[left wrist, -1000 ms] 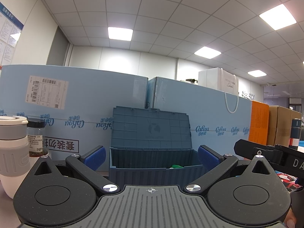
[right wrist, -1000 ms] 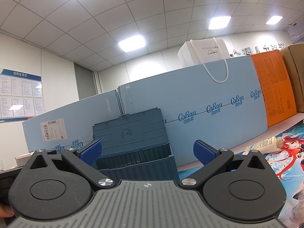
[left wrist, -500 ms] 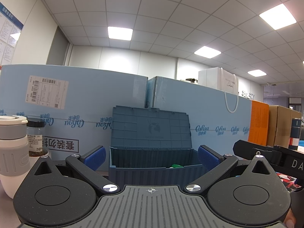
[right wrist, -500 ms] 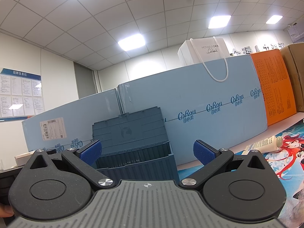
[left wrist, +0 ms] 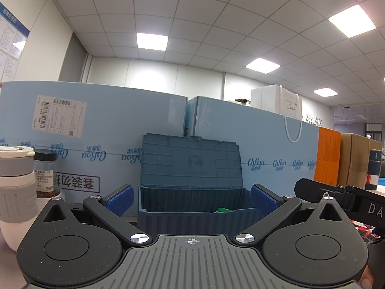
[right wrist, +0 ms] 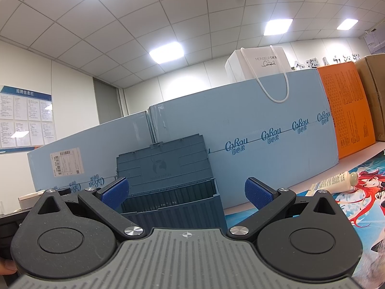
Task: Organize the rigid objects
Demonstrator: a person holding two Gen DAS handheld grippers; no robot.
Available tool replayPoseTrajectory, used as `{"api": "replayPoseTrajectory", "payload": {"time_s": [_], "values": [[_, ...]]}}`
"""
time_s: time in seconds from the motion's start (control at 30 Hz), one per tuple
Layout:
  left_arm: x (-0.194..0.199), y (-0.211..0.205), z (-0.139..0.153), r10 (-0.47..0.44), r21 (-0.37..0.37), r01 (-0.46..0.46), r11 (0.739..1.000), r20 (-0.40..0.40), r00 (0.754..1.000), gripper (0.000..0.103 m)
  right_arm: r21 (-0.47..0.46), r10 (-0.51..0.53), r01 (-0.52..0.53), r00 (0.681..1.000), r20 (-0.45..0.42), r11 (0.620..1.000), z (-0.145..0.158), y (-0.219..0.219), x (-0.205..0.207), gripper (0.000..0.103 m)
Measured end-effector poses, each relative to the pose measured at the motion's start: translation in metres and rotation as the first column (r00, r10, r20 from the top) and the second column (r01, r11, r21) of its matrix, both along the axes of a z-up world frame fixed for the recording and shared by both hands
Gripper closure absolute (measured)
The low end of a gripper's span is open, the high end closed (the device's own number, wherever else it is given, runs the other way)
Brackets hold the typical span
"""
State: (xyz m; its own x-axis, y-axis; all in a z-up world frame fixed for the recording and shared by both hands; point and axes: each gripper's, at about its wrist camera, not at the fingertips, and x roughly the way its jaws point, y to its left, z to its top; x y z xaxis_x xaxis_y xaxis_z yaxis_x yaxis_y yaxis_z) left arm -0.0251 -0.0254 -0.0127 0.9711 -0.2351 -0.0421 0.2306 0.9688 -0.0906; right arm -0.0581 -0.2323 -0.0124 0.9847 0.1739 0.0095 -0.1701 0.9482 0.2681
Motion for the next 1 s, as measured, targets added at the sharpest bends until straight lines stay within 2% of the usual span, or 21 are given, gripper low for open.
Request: {"api": "replayPoseTrajectory", "payload": {"time_s": [0.63,1.0], "values": [[-0.001,0.002,0.0,0.025,-0.009,-0.025,1.0,-0.007,1.0,0.0,-0.004,-0.004,0.004,1.0,-0.003,1.0,-0.001,0.0,0.001,0.0],[-0.002,0.012,0.005,0.037,-0.079,-0.038,0.996,-0.024,0.999,0.0,-0.022,-0.023,0.023,1.0,-0.003,0.999,-0.002,0.002,0.002,0.0]]}}
